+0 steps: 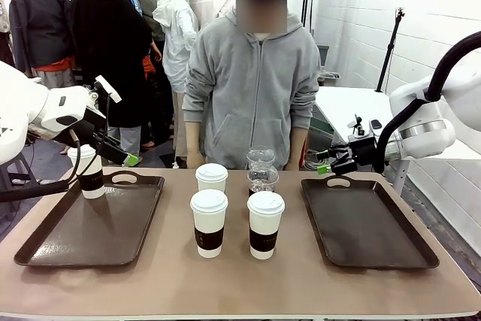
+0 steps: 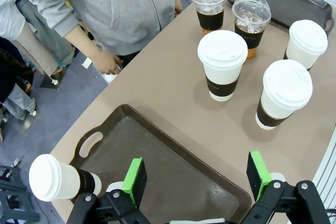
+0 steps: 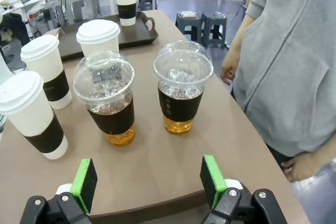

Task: Distribute the coffee onto the tray.
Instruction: Pick up one iced Americano and place it on the right Handle tray.

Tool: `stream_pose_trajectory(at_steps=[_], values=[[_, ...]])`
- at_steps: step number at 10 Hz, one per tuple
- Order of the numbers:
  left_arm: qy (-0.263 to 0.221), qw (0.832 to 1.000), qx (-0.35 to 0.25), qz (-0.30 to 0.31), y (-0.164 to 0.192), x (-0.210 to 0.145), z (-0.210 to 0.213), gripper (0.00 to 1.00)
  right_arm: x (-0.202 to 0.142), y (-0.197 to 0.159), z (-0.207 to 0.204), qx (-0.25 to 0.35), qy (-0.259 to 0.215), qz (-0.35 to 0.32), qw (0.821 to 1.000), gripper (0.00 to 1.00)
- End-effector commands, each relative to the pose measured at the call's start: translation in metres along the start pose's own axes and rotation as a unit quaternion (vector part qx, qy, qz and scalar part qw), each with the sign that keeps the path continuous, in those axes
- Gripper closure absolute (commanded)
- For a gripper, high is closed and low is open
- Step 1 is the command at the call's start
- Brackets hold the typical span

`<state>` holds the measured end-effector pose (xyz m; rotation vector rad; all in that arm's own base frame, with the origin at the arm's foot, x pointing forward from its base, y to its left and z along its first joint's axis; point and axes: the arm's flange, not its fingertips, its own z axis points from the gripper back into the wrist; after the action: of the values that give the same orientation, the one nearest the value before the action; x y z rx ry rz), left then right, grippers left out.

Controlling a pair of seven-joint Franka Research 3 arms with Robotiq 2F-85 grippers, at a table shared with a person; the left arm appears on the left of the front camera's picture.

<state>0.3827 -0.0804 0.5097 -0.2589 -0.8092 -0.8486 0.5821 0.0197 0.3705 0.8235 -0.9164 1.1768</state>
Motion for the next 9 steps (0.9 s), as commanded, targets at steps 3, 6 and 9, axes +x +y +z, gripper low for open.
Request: stream_pose_trajectory(at_steps=[3,6,9], values=[[-0.003,1.0,-0.002,0.002,0.002,-0.001,-0.001,0.0,-0.009,-0.03,-0.026,-0.018,-0.022,0.04,0.999,0.0],[-0.003,1.0,-0.002,0.002,0.002,-0.001,-0.001,0.0,-0.016,-0.059,-0.058,-0.003,-0.012,0.034,0.999,0.0],[-0.003,1.0,-0.002,0.002,0.002,-0.001,-0.001,0.0,-0.025,-0.081,-0.083,0.052,-0.025,0.035,0.998,0.0]])
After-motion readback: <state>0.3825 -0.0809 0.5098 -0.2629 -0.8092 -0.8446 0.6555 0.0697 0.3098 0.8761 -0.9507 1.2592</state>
